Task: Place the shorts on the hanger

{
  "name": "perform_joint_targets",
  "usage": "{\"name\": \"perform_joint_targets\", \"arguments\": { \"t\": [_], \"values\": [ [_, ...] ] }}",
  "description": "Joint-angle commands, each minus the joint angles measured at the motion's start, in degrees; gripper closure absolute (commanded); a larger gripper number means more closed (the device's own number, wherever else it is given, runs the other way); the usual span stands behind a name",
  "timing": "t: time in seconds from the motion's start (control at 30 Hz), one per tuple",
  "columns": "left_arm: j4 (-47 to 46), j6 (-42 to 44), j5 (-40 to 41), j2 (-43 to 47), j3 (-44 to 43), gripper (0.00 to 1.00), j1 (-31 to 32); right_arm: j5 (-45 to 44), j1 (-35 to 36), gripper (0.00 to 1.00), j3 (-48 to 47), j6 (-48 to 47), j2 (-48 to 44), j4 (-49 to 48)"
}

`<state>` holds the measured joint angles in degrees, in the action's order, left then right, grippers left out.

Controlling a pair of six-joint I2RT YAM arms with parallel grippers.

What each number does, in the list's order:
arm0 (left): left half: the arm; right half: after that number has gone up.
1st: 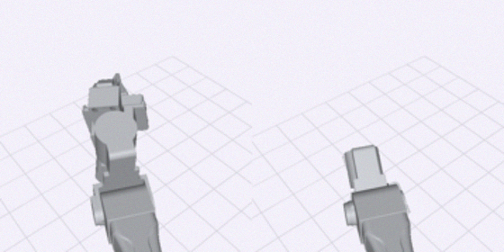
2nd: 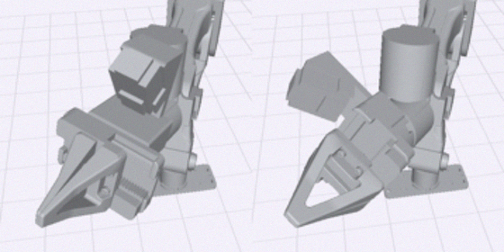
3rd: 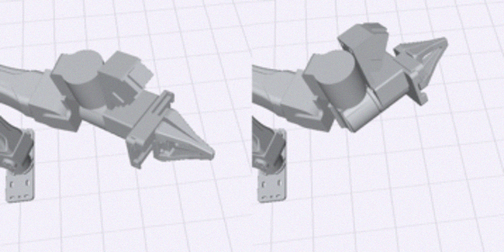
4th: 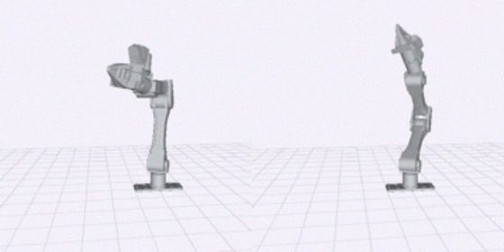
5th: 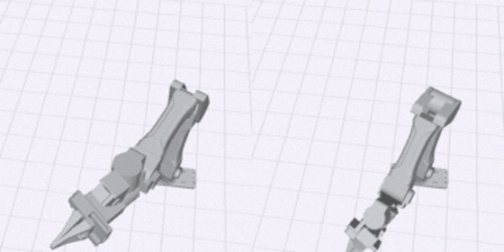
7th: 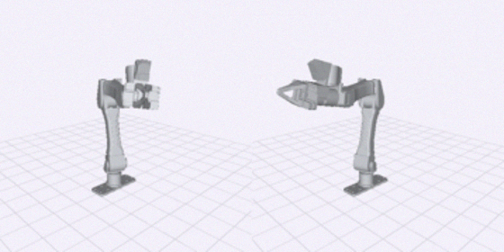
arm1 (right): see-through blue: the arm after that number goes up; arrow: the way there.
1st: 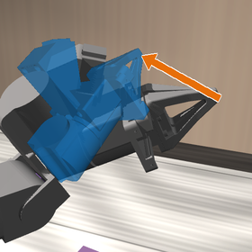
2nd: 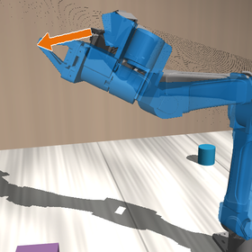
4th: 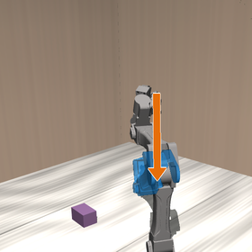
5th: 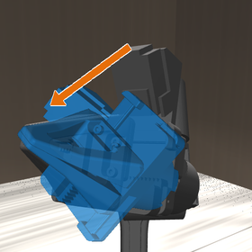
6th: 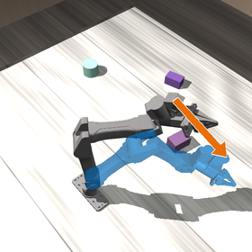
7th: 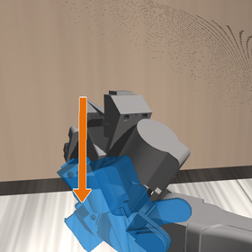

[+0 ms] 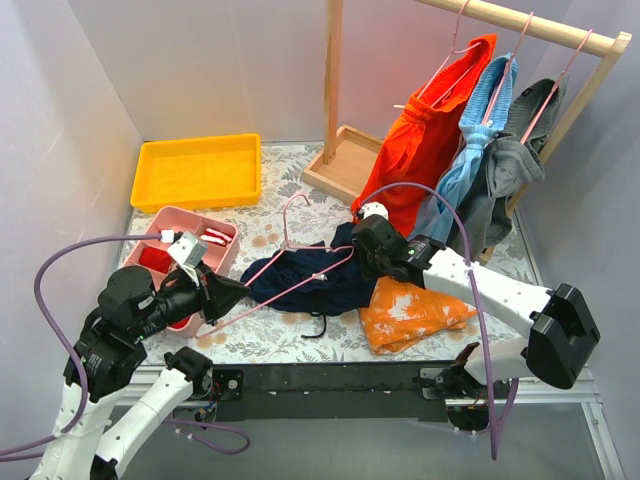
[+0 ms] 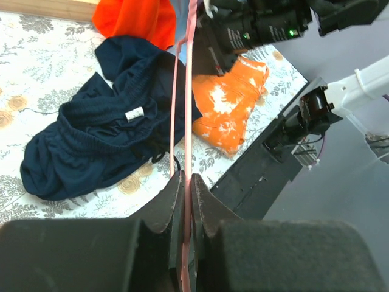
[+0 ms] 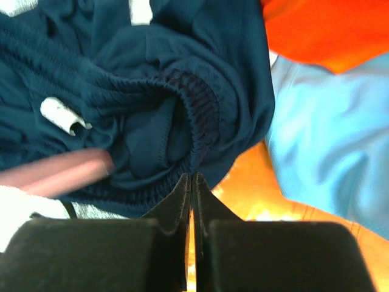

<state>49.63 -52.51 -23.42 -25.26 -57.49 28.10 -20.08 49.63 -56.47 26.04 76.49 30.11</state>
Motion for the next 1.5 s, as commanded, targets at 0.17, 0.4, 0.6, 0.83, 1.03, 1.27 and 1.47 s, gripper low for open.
{"name": "perform_joint_targets", "arguments": {
  "t": [0.17,0.4,0.6,0.83,1.03,1.27,1.47],
  "values": [
    [-0.9,-1.6,1.2,1.5,3.0,1.0,1.5,-4.8,2.0,0.99,-9.8,1.2,1.5,1.6],
    [-4.6,-1.7,5.9,-1.2,2.7,1.0,1.5,-8.6,6.3,0.99,-17.4,0.9,2.5,5.7],
    [-14.4,-3.0,8.7,0.5,5.2,1.0,1.5,-10.2,8.7,0.99,-25.1,-2.0,3.9,9.0],
    [-38.8,-10.1,11.3,10.4,18.5,1.0,1.4,-4.1,10.2,0.99,-36.2,-10.5,6.8,3.2],
    [-52.1,-14.5,18.3,13.9,27.0,1.0,1.4,4.6,14.2,0.99,-43.5,-16.4,9.2,-1.8],
    [-55.2,-7.9,22.7,15.2,22.8,1.0,1.4,-3.0,13.7,0.74,-44.5,-19.9,8.2,2.0],
    [-55.9,-4.4,20.2,13.5,20.1,1.0,1.4,-1.4,13.8,0.32,-43.5,-15.1,6.3,-0.9]
  ]
}}
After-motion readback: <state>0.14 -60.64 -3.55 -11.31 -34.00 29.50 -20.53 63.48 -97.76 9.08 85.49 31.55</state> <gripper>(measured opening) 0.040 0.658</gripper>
